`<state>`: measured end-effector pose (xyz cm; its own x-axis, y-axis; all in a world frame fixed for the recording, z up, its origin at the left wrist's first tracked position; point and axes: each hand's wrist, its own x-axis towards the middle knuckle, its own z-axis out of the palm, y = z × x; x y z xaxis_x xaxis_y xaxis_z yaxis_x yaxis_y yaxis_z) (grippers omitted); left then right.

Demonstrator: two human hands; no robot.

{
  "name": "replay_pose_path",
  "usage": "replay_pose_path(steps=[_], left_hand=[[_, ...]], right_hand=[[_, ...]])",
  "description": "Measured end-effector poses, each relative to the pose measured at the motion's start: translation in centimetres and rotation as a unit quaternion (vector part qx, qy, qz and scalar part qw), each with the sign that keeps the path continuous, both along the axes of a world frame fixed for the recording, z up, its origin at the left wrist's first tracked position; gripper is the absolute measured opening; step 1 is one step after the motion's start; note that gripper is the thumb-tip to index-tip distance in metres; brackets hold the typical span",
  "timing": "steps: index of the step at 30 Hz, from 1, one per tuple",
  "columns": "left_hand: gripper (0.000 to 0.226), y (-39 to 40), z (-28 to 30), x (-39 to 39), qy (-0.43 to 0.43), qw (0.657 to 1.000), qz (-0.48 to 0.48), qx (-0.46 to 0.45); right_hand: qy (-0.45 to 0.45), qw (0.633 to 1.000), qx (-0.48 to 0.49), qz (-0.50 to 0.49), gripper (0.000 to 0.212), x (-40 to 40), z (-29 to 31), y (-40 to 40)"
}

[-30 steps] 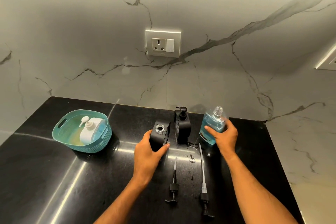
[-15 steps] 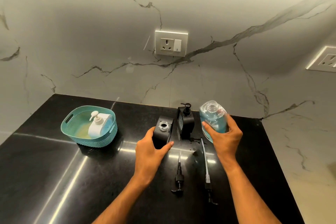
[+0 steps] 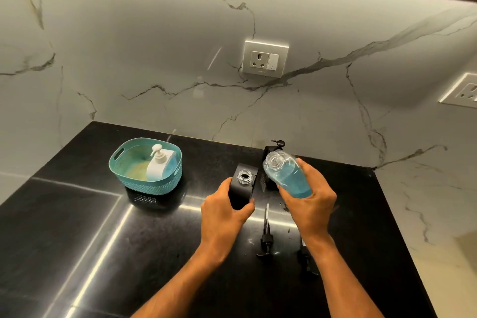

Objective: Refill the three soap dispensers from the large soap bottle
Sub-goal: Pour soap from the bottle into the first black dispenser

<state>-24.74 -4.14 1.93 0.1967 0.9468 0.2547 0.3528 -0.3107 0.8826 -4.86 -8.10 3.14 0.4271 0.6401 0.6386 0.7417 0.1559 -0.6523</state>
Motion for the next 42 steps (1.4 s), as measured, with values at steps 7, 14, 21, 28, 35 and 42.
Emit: replay_pose_path(steps=[7,14,21,28,35,42], left_hand=[[0.042,-0.8,0.5,-1.4,0.037,0.999,0.011,0.013],[0.044,-1.5,0.7,-1.7,0.062,0.998,0.019,0.026],[0.045,-2.0,1.1,-1.5,0.077,0.996,0.018,0.041],[0.046,-2.3,1.5,-1.4,0.075,0.996,0.016,0.052],[0.049,-2.4,1.5,-1.3,0.083,0.995,0.011,0.053],[0.050,-2.5,1.4,-1.2,0.092,0.994,0.009,0.051]], right_hand=[[-0.074,0.997,-0.037,-0.013,0.075,-1.6,0.1,-0.8],[-0.133,0.990,-0.046,-0.029,0.079,-2.3,0.5,-1.8],[-0.172,0.982,-0.073,-0.033,0.082,-2.3,0.9,-2.3],[-0.196,0.976,-0.087,-0.032,0.083,-2.3,0.9,-2.4],[-0.211,0.973,-0.088,-0.038,0.082,-2.2,1.0,-2.5],[-0.228,0.969,-0.086,-0.042,0.081,-2.0,1.3,-2.5]])
